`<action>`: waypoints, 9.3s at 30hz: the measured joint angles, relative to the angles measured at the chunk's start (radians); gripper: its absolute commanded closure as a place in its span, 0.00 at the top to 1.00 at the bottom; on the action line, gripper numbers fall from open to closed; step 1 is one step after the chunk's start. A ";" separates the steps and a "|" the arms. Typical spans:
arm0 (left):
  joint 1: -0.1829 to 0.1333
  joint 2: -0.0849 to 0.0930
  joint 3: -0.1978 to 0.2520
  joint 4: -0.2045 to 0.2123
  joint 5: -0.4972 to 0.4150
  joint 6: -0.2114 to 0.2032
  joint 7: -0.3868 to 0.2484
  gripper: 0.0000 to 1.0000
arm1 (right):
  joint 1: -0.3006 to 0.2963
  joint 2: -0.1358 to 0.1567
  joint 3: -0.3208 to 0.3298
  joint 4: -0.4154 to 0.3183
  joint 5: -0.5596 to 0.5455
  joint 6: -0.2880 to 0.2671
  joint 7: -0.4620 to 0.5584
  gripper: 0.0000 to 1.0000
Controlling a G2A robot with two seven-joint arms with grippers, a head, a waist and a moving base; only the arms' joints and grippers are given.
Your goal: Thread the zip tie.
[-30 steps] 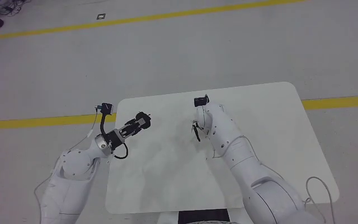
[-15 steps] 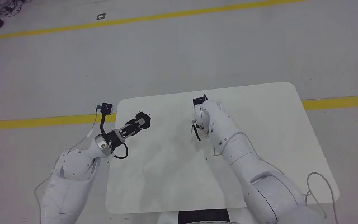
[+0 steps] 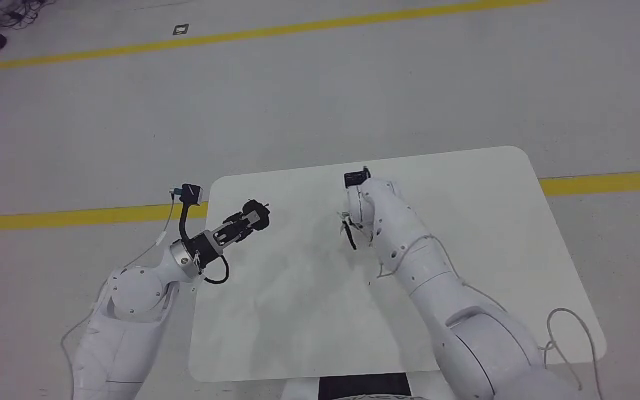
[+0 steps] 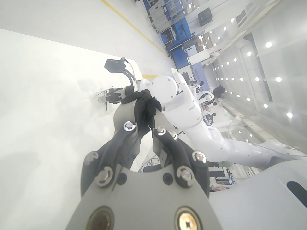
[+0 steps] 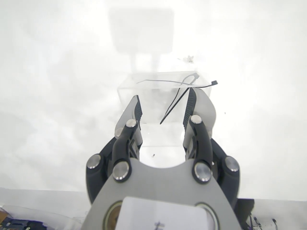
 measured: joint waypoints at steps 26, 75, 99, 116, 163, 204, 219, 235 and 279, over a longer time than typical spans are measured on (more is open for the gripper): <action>0.000 0.000 0.000 0.000 0.000 0.000 0.000 0.00 | -0.135 -0.019 0.071 -0.123 0.000 0.000 -0.099 0.17; 0.000 0.000 0.000 0.000 0.000 0.000 0.000 0.00 | -0.041 -0.005 -0.001 0.002 0.000 0.000 -0.054 0.06; 0.000 0.000 0.000 0.000 0.000 0.000 0.000 0.00 | -0.100 -0.016 0.033 -0.092 0.000 0.000 -0.118 0.00; 0.000 0.000 0.000 0.000 0.000 0.000 0.000 0.00 | -0.151 -0.020 0.073 -0.159 0.000 0.000 -0.109 0.01; 0.000 0.000 0.000 0.000 0.000 0.000 0.000 0.00 | -0.072 -0.029 0.065 -0.016 0.000 0.000 -0.133 0.00; 0.000 0.000 0.000 0.000 0.000 0.000 0.000 0.00 | -0.431 0.041 0.036 -0.709 0.209 0.000 -0.253 0.00; 0.000 0.000 0.000 0.000 0.000 0.000 0.000 0.00 | -0.347 0.024 0.177 -0.574 0.319 0.000 -0.077 0.00; 0.000 0.000 0.000 0.000 0.000 0.000 0.000 0.00 | -0.332 0.021 0.194 -0.553 0.460 0.000 -0.114 0.00; 0.000 0.000 0.000 0.000 0.000 0.000 0.000 0.00 | -0.598 0.108 0.206 -0.800 0.948 -0.412 -0.520 0.00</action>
